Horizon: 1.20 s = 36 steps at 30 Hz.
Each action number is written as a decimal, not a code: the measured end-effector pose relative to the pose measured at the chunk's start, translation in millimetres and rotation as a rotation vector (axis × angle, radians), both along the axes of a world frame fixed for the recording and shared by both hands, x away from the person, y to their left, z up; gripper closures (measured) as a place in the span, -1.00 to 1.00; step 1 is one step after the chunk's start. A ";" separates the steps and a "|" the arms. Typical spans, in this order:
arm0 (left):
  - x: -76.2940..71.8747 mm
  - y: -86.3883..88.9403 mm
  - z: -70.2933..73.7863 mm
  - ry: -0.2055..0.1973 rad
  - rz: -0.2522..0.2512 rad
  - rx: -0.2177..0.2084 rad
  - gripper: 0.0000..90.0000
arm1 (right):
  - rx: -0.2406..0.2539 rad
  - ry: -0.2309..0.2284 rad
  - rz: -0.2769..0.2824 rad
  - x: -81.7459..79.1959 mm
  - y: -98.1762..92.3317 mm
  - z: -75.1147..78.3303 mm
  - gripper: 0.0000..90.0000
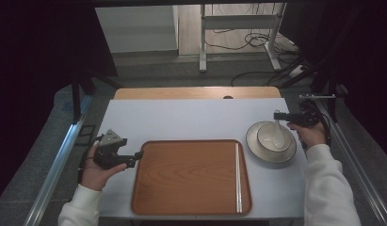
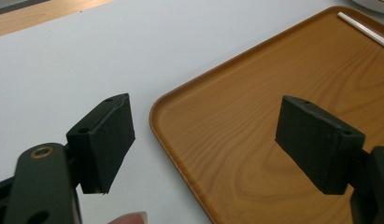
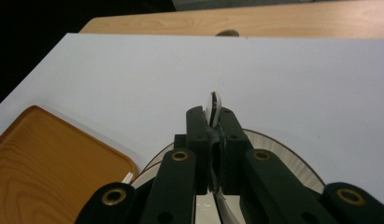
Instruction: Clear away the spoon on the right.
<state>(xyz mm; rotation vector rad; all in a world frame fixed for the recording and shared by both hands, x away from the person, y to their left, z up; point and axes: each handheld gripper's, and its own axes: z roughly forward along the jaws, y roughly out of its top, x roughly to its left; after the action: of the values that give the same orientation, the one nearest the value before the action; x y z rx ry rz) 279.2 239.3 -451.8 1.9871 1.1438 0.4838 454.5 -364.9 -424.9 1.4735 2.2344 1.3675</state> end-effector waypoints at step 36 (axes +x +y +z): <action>-2.6 0.1 3.3 -0.011 -0.002 -0.006 -0.57 | -0.024 -0.170 0.294 -80.7 122.9 44.8 0.93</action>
<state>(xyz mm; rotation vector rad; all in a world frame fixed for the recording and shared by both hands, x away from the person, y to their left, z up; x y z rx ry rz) 276.7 239.4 -448.5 1.9784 1.1353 0.4888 373.8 -241.9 -380.1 1.0062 2.4146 1.4753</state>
